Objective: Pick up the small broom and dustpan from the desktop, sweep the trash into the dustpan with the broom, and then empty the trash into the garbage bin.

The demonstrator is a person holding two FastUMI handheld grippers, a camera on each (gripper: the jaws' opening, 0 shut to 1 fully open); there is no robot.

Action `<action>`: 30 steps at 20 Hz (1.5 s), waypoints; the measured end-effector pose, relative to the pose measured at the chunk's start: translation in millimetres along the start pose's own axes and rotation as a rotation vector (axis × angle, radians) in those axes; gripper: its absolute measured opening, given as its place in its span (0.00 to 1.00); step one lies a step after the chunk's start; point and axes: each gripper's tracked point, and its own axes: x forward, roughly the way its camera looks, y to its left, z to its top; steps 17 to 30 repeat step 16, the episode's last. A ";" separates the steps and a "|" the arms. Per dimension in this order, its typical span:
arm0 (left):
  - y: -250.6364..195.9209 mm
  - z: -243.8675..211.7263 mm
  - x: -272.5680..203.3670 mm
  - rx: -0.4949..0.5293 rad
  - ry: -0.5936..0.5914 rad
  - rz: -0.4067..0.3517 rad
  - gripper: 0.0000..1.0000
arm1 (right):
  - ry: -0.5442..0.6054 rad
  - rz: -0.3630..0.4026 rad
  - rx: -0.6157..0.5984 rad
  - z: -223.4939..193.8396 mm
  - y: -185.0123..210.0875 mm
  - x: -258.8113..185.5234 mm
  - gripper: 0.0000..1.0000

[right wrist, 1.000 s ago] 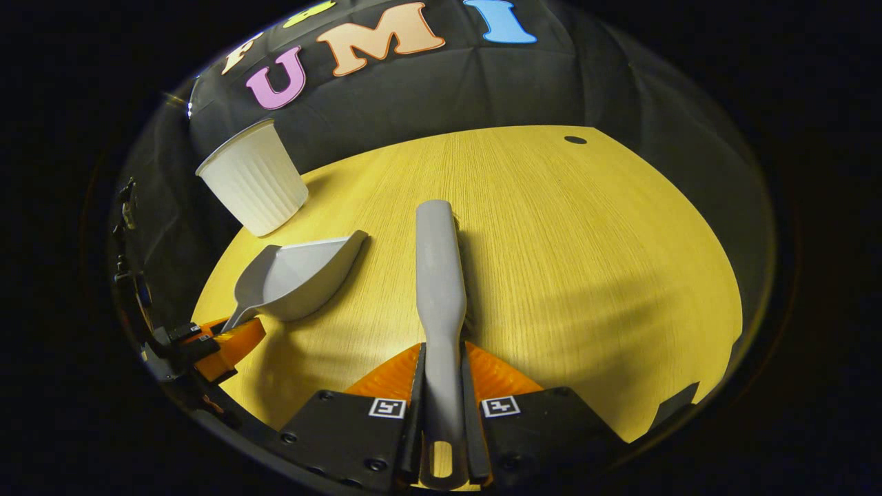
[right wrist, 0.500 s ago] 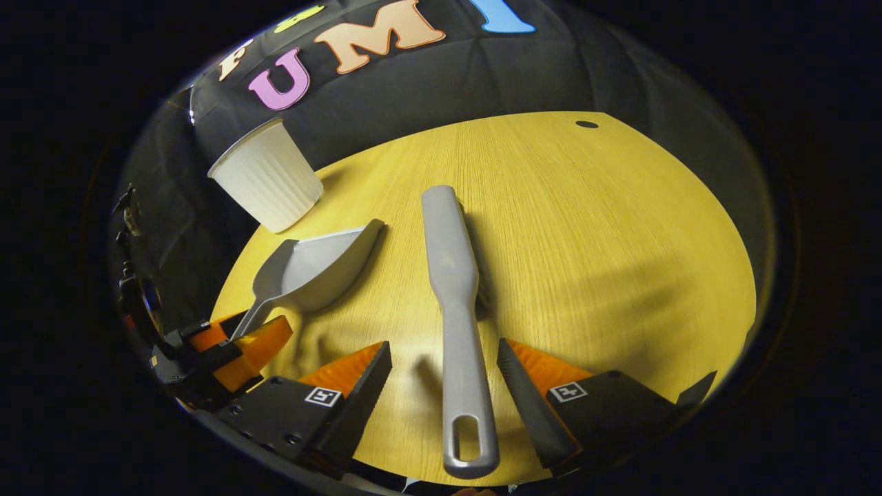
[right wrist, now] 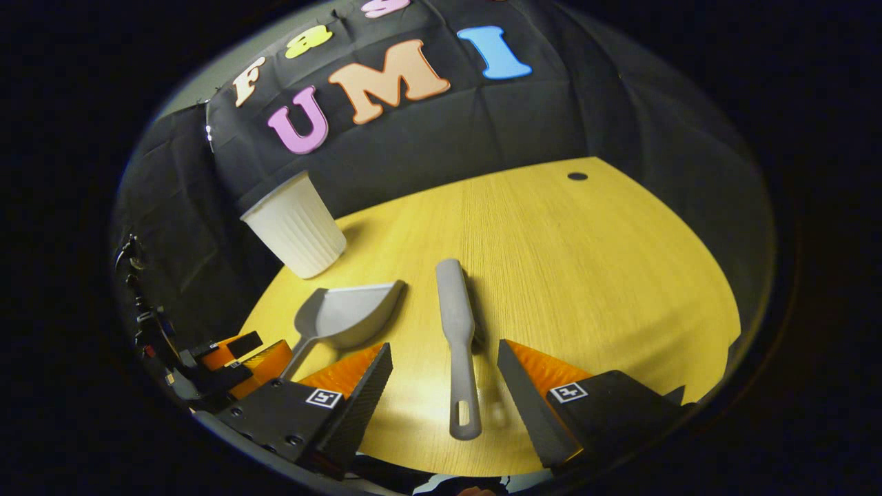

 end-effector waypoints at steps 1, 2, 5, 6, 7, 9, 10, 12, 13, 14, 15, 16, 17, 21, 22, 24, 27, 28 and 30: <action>-1.7 14.0 -12.1 -0.006 -0.033 -0.006 0.98 | -0.061 0.018 0.005 17.7 8.5 -20.1 0.92; -3.1 26.3 -23.1 -0.019 -0.056 -0.011 0.97 | -0.128 0.038 0.012 37.1 17.3 -43.3 0.92; -5.0 67.4 -56.2 -0.077 -0.125 -0.018 0.97 | -0.315 0.049 0.030 94.6 31.7 -111.4 0.92; -7.0 83.3 -65.5 -0.092 -0.149 -0.028 0.97 | -0.371 0.049 0.031 110.4 33.0 -128.0 0.92; -7.5 98.4 -77.3 -0.103 -0.178 -0.036 0.97 | -0.418 0.049 0.028 123.1 35.6 -142.8 0.92; -9.4 132.2 -93.2 -0.108 -0.254 -0.051 1.00 | -0.498 0.040 0.013 140.4 35.3 -169.4 0.92; -10.2 145.6 -101.1 -0.107 -0.290 -0.055 0.96 | -0.535 0.033 0.004 148.2 35.6 -179.2 0.92; -17.8 158.7 -116.3 -0.105 -0.336 -0.069 0.94 | -0.580 0.023 0.013 152.8 33.0 -193.8 0.92; -22.8 161.4 -121.1 -0.102 -0.346 -0.077 0.94 | -0.588 0.032 0.027 150.7 35.5 -198.3 0.92; -28.0 164.8 -125.3 -0.099 -0.356 -0.086 0.94 | -0.584 0.045 0.040 146.6 39.3 -201.1 0.92; -33.5 168.2 -128.8 -0.098 -0.370 -0.093 0.94 | -0.577 0.051 0.043 141.9 41.5 -202.6 0.92; -39.7 170.9 -130.5 -0.097 -0.380 -0.107 0.94 | -0.567 0.041 0.041 137.1 39.0 -200.2 0.92; -39.7 170.9 -130.5 -0.097 -0.380 -0.107 0.94 | -0.567 0.041 0.041 137.1 39.0 -200.2 0.92; -39.7 170.9 -130.5 -0.097 -0.380 -0.107 0.94 | -0.567 0.041 0.041 137.1 39.0 -200.2 0.92; -39.7 170.9 -130.5 -0.097 -0.380 -0.107 0.94 | -0.567 0.041 0.041 137.1 39.0 -200.2 0.92; -39.7 170.9 -130.5 -0.097 -0.380 -0.107 0.94 | -0.567 0.041 0.041 137.1 39.0 -200.2 0.92; -39.7 170.9 -130.5 -0.097 -0.380 -0.107 0.94 | -0.567 0.041 0.041 137.1 39.0 -200.2 0.92; -39.7 170.9 -130.5 -0.097 -0.380 -0.107 0.94 | -0.567 0.041 0.041 137.1 39.0 -200.2 0.92; -39.7 170.9 -130.5 -0.097 -0.380 -0.107 0.94 | -0.567 0.041 0.041 137.1 39.0 -200.2 0.92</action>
